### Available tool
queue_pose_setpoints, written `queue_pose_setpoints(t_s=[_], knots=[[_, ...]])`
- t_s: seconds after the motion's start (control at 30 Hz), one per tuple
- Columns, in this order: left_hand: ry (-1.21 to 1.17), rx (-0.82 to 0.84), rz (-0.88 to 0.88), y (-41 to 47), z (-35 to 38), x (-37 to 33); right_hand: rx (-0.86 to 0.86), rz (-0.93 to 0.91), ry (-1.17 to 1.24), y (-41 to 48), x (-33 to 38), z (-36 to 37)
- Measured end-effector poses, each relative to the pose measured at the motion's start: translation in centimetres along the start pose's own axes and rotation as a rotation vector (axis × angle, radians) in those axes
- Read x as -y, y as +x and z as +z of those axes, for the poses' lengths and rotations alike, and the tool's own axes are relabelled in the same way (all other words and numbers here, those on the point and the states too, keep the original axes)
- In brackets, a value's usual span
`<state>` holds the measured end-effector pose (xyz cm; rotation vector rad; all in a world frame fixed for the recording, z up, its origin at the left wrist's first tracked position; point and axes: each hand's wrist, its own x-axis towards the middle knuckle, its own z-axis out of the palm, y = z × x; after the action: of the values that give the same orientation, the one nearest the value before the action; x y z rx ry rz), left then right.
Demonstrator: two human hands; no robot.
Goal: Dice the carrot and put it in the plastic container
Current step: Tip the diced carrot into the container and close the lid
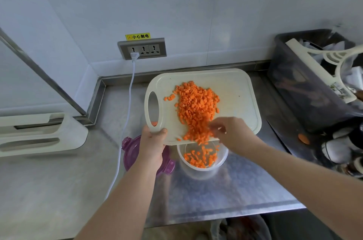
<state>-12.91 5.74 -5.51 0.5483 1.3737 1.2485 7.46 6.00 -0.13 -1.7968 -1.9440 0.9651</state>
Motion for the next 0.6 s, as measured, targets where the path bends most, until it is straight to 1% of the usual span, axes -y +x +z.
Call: queue_pose_setpoints(t_s=[0.1,0.17,0.23,0.3,0.5,0.6], knots=[[0.031,0.040,0.042,-0.4,0.0,-0.1,-0.141,-0.071,-0.079,3.6,1.0,-2.8],[0.022,0.075,0.065,-0.7,0.0,-0.3,-0.181,-0.095,-0.181,5.9,1.5,-4.2],[0.010,0.078,0.065,-0.9,0.2,-0.3,-0.092,-0.088,-0.297,7.6,1.4,-4.7],[-0.008,0.065,0.051,-0.9,0.4,-0.1,-0.005,-0.068,-0.358,8.2,1.0,-4.5],[-0.088,-0.014,-0.002,-0.8,1.2,0.1,0.023,0.018,-0.251,5.9,-0.3,-2.7],[-0.102,-0.020,-0.024,-0.6,1.1,0.2,0.046,0.062,-0.161,4.3,-0.5,-1.8]])
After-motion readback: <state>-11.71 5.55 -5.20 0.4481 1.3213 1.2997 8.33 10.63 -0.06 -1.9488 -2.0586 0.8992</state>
